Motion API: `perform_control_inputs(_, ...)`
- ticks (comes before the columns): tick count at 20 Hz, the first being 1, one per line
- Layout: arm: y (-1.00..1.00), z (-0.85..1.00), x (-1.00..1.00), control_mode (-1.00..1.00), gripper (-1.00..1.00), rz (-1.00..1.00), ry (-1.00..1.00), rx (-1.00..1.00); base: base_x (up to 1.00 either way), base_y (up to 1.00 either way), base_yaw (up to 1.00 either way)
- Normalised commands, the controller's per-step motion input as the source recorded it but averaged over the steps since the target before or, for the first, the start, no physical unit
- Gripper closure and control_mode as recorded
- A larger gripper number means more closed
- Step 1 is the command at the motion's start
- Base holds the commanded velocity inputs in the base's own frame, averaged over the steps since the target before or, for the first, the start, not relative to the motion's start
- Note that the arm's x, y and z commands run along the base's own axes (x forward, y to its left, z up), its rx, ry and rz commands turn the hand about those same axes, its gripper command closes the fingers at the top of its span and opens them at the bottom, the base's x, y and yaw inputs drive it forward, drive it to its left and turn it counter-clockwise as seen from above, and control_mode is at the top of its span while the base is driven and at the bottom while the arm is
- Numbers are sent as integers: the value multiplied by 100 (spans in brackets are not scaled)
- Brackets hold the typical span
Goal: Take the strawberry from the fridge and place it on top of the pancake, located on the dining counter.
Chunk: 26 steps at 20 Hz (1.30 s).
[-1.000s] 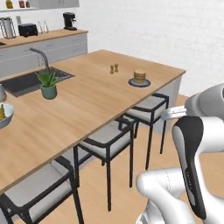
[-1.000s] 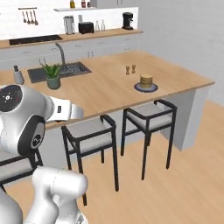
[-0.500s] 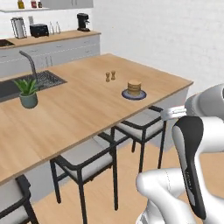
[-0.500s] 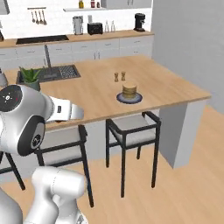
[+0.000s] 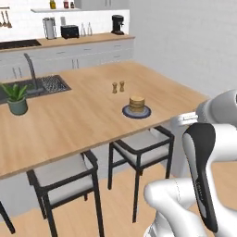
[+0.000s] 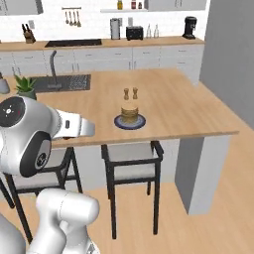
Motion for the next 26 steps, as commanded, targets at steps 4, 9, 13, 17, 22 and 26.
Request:
perform_control_inputs(4,0,0,0,100,100,0,0,0,54,-100,46)
perform_control_inputs(9,0,0,0,100,100,0,0,0,61,-98,47)
perform_control_inputs(13,0,0,0,100,100,0,0,0,62,-56,28)
perform_control_inputs(17,0,0,0,100,100,0,0,0,26,-22,13)
perform_control_inputs(22,0,0,0,100,100,0,0,0,0,47,-4)
perform_control_inputs(26,0,0,0,100,100,0,0,0,12,59,-6)
